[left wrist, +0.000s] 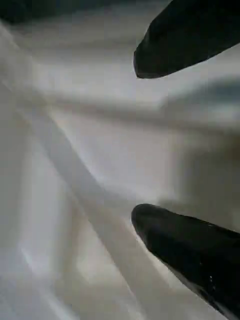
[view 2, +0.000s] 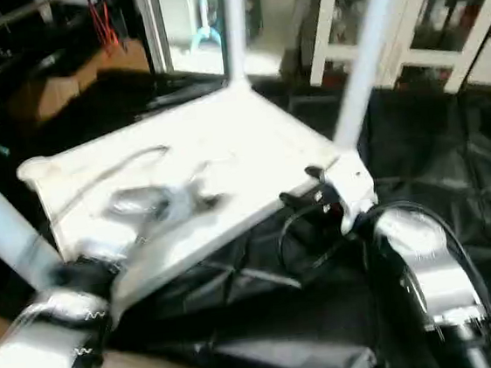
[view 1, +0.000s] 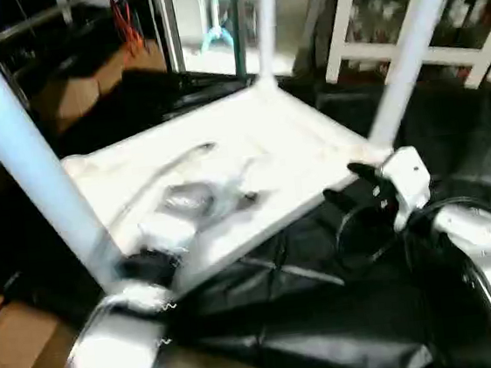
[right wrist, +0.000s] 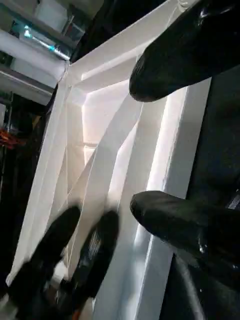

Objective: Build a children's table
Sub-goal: Rotate table base

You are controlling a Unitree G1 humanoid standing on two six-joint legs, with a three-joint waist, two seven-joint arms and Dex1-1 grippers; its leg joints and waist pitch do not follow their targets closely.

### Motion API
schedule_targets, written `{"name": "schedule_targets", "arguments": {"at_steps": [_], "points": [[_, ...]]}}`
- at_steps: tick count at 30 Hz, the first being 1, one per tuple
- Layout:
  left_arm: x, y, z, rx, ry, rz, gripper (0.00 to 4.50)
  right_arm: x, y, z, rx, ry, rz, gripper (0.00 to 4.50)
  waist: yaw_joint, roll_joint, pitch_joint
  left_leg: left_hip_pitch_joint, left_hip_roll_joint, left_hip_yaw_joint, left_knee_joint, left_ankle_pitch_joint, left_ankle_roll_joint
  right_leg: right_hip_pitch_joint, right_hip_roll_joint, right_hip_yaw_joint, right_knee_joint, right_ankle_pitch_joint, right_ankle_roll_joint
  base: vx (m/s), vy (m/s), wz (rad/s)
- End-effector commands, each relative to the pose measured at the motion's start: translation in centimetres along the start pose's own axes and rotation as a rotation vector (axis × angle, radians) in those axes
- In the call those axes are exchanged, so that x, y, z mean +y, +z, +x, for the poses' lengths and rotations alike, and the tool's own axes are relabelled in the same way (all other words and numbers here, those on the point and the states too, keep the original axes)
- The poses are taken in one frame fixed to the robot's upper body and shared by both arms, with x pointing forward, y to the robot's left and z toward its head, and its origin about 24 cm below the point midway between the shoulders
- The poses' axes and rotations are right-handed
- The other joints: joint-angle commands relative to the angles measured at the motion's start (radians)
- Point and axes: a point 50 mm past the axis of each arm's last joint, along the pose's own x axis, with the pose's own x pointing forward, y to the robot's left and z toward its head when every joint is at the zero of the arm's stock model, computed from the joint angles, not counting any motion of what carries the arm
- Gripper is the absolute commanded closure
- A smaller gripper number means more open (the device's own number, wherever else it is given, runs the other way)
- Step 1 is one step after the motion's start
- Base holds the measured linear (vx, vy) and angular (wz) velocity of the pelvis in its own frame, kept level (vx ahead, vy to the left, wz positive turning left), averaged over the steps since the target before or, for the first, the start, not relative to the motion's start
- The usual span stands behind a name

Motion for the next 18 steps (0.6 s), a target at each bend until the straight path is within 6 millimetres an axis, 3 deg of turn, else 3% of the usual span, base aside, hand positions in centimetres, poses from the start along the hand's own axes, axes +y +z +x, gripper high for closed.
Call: {"name": "schedule_targets", "arguments": {"at_steps": [1,3,4,6,10,11,12,13,15,17,18], "points": [[0.9,3.3,-0.2,-0.153,0.065,-0.035,0.06,-0.3,0.2,-0.3,-0.003,-0.031,-0.027,1.26,-0.008,-0.013,-0.077,0.030,0.035,-0.024,-0.063,-0.176,0.044,0.035,-0.045,0.026,-0.075,-0.001,-0.225,0.000,0.000,0.00],[1.2,4.7,-0.4,-0.238,0.094,-0.072,0.06,-0.4,0.2,-0.3,-0.009,-0.070,0.034,1.26,-0.016,-0.019,-0.075,0.020,0.030,-0.025,-0.061,-0.156,0.079,0.042,-0.048,0.022,-0.072,0.027,-0.233,0.000,0.000,0.00],[1.4,5.3,-0.7,-0.274,0.097,-0.093,0.06,-0.5,0.2,-0.3,-0.009,-0.093,0.065,1.26,-0.026,-0.020,-0.073,0.019,0.027,-0.023,-0.060,-0.170,0.094,0.041,-0.050,0.021,-0.077,-0.005,-0.232,0.000,0.000,0.00],[1.7,6.2,-1.3,-0.348,0.102,-0.123,0.06,-0.7,0.3,-0.2,-0.013,-0.140,0.096,1.26,-0.036,-0.020,-0.071,0.022,0.029,-0.021,-0.058,-0.166,0.110,0.040,-0.051,0.022,-0.082,-0.050,-0.238,0.000,0.000,0.00],[1.6,7.2,-3.2,-0.455,0.109,-0.161,0.06,-1.1,1.2,-0.1,-0.098,-0.258,0.163,1.26,-0.044,-0.016,-0.072,0.023,0.035,-0.019,-0.059,-0.137,0.122,0.035,-0.046,0.019,-0.080,-0.037,-0.252,0.000,0.000,0.00],[1.1,7.2,-4.0,-0.478,0.090,-0.121,0.06,-1.2,1.5,0.0,-0.119,-0.280,0.184,1.26,-0.043,-0.017,-0.074,0.026,0.038,-0.020,-0.060,-0.137,0.122,0.036,-0.047,0.020,-0.078,-0.035,-0.253,0.000,0.000,0.00],[0.0,6.8,-5.3,-0.504,0.026,-0.065,0.06,-1.2,1.7,0.0,-0.140,-0.300,0.204,1.26,-0.046,-0.029,-0.072,0.025,0.042,-0.017,-0.062,-0.127,0.128,0.036,-0.045,0.020,-0.078,-0.027,-0.252,0.000,0.000,0.00],[-0.9,6.4,-6.0,-0.512,-0.030,-0.033,0.06,-1.2,1.8,0.0,-0.149,-0.307,0.209,1.26,-0.043,-0.025,-0.073,0.023,0.045,-0.022,-0.064,-0.114,0.132,0.042,-0.053,0.019,-0.072,-0.021,-0.256,0.000,0.000,0.00],[-2.0,5.6,-7.2,-0.512,-0.102,0.006,0.06,-1.0,1.8,0.0,-0.150,-0.296,0.204,1.26,-0.044,-0.015,-0.072,0.028,0.046,-0.019,-0.063,-0.105,0.129,0.032,-0.045,0.020,-0.073,-0.026,-0.247,0.000,0.000,0.00],[-3.2,4.2,-8.9,-0.496,-0.149,0.023,0.06,-0.6,1.5,0.1,-0.145,-0.274,0.218,1.26,-0.041,-0.020,-0.069,0.030,0.049,-0.018,-0.067,-0.132,0.110,0.031,-0.047,0.022,-0.075,-0.067,-0.235,0.000,0.000,0.00],[-3.5,3.4,-9.6,-0.482,-0.135,-0.008,0.06,-0.2,1.4,0.2,-0.143,-0.253,0.234,1.26,-0.045,-0.019,-0.061,0.030,0.049,-0.016,-0.076,-0.179,0.081,0.026,-0.042,0.022,-0.080,-0.122,-0.215,0.000,0.000,0.00]]}}
